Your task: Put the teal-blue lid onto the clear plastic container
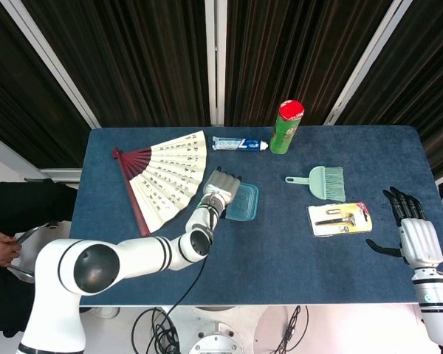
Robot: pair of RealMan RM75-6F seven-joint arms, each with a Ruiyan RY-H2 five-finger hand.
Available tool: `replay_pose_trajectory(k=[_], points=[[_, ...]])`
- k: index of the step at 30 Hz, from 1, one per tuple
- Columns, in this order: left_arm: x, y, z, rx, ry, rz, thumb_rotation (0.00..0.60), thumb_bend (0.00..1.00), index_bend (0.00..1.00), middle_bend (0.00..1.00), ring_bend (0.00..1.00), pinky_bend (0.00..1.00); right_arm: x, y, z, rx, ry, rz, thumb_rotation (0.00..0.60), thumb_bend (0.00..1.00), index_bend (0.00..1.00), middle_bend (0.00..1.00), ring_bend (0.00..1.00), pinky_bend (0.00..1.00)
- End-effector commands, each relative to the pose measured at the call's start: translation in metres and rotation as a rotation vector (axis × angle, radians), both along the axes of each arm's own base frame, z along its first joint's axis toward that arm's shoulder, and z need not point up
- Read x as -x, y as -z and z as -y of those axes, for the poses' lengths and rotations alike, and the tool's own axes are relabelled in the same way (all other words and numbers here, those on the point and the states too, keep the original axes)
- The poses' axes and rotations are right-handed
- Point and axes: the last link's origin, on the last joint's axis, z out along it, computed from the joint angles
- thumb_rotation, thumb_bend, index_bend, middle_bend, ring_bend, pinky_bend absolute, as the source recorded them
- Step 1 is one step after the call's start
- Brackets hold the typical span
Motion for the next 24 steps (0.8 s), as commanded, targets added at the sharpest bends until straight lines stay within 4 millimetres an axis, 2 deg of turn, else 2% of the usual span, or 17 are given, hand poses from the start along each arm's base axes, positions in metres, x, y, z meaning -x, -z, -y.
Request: replay_pose_trajectory(k=[1,24], points=[[0.002,0.002,-0.001,-0.004,-0.010,-0.011,0.600,0.09,0.25,0.18,0.10,0.05,0.000,0.000,0.000,0.001,0.000,0.000,0.600,0.05,0.00,0.00,0.00,0.00],[0.012,0.010,-0.003,-0.005,-0.011,-0.080,0.600,0.09,0.23,0.17,0.10,0.04,0.005,0.000,-0.003,0.003,0.009,0.009,0.600,0.05,0.00,0.00,0.00,0.00]])
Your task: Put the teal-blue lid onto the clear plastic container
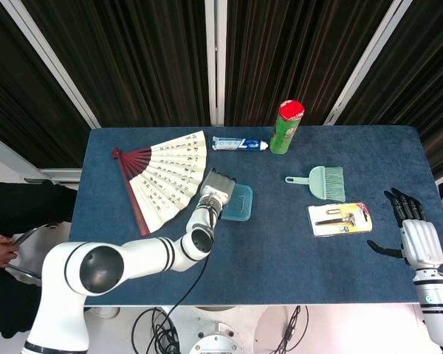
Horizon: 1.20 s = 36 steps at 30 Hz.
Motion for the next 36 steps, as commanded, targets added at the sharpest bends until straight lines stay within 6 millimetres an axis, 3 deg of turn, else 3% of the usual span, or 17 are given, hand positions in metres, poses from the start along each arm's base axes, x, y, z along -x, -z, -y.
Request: replay_pose_trajectory(k=[1,6,13,20,28,36], points=[[0.002,0.001,0.000,0.002,-0.001,-0.006,0.600,0.09,0.23,0.17,0.10,0.04,0.001,0.000,0.000,0.001,0.002,0.000,0.600,0.05,0.00,0.00,0.00,0.00],[0.004,0.002,0.000,-0.001,-0.013,0.000,0.600,0.09,0.18,0.15,0.09,0.04,0.000,0.000,0.000,0.000,0.000,-0.001,0.600,0.05,0.00,0.00,0.00,0.00],[0.006,0.001,0.002,0.010,-0.022,-0.003,0.600,0.05,0.00,0.00,0.00,0.01,0.000,-0.001,-0.001,0.002,-0.002,0.000,0.600,0.05,0.00,0.00,0.00,0.00],[0.002,-0.006,0.004,0.003,0.008,0.015,0.600,0.04,0.00,0.00,0.00,0.00,0.000,-0.001,-0.002,0.004,-0.003,0.001,0.600,0.05,0.00,0.00,0.00,0.00],[0.008,-0.036,0.021,-0.010,0.086,0.102,0.600,0.03,0.05,0.01,0.00,0.00,-0.002,-0.001,-0.002,0.003,-0.016,0.003,0.600,0.05,0.00,0.00,0.00,0.00],[0.029,-0.022,0.032,0.017,0.063,0.067,0.600,0.03,0.09,0.03,0.00,0.00,-0.005,0.001,-0.004,0.001,-0.027,0.002,0.600,0.05,0.00,0.00,0.00,0.00]])
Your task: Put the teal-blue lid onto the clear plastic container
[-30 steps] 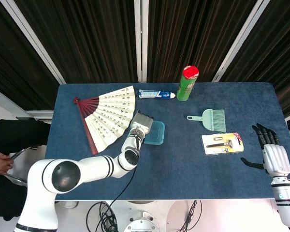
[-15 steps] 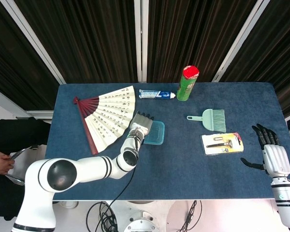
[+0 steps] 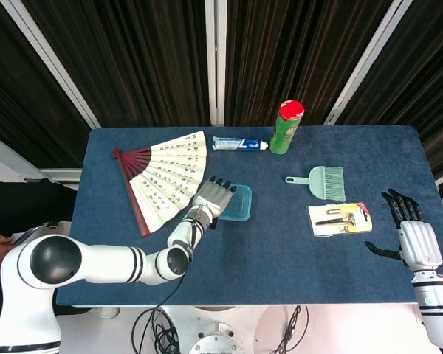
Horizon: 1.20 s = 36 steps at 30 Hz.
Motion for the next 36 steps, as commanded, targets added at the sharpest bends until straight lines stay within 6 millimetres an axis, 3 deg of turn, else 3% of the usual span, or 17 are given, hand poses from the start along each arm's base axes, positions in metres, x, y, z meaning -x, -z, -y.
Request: replay_pose_trajectory(k=[1,22,29,36], points=[[0.011,0.004,-0.004,-0.014,-0.027,-0.019,0.600,0.03,0.09,0.03,0.00,0.00,0.000,-0.001,-0.001,0.002,0.001,-0.002,0.600,0.05,0.00,0.00,0.00,0.00],[0.022,0.014,0.004,0.005,-0.039,-0.046,0.600,0.03,0.09,0.03,0.00,0.00,-0.004,-0.001,-0.004,0.004,-0.003,-0.010,0.600,0.05,0.00,0.00,0.00,0.00],[0.015,-0.012,0.005,-0.032,0.010,0.027,0.600,0.03,0.09,0.04,0.00,0.00,-0.006,-0.003,-0.006,0.015,-0.011,-0.010,0.600,0.05,0.00,0.00,0.00,0.00],[0.022,-0.027,0.029,-0.017,0.081,0.057,0.600,0.02,0.11,0.07,0.00,0.00,-0.006,-0.002,-0.007,0.012,-0.015,-0.008,0.600,0.05,0.00,0.00,0.00,0.00]])
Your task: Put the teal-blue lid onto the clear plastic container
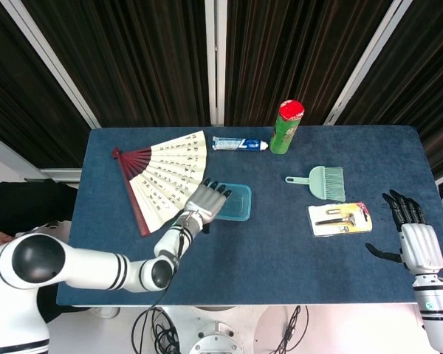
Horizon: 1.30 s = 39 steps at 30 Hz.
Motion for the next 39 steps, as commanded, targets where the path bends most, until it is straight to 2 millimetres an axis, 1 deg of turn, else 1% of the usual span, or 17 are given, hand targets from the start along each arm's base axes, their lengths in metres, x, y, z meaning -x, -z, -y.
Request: replay_pose_trajectory(k=[1,8,15,17,22,33,39], points=[[0.008,-0.007,0.010,0.000,0.026,0.012,0.600,0.02,0.12,0.07,0.00,0.00,0.000,0.000,0.000,-0.002,-0.001,0.000,0.600,0.05,0.00,0.00,0.00,0.00],[0.014,0.004,0.026,0.032,0.070,-0.018,0.600,0.02,0.17,0.08,0.00,0.00,-0.003,0.003,0.001,-0.008,-0.007,-0.001,0.600,0.05,0.00,0.00,0.00,0.00],[0.024,0.015,0.028,0.032,0.068,-0.054,0.600,0.02,0.20,0.11,0.00,0.00,-0.004,0.003,0.001,-0.010,-0.006,-0.004,0.600,0.05,0.00,0.00,0.00,0.00],[0.025,0.016,0.028,0.030,0.064,-0.057,0.600,0.02,0.22,0.13,0.00,0.00,-0.004,0.003,0.001,-0.010,-0.006,-0.005,0.600,0.05,0.00,0.00,0.00,0.00],[0.027,0.018,0.029,0.024,0.069,-0.072,0.600,0.02,0.24,0.16,0.00,0.00,-0.005,0.004,0.002,-0.012,-0.008,-0.006,0.600,0.05,0.00,0.00,0.00,0.00],[0.027,0.025,0.033,0.032,0.075,-0.068,0.600,0.02,0.25,0.16,0.00,0.00,-0.005,0.004,0.002,-0.012,-0.007,-0.006,0.600,0.05,0.00,0.00,0.00,0.00],[0.023,0.019,0.031,0.017,0.077,-0.044,0.600,0.02,0.25,0.16,0.00,0.00,-0.005,0.003,0.001,-0.010,-0.006,-0.007,0.600,0.05,0.00,0.00,0.00,0.00]])
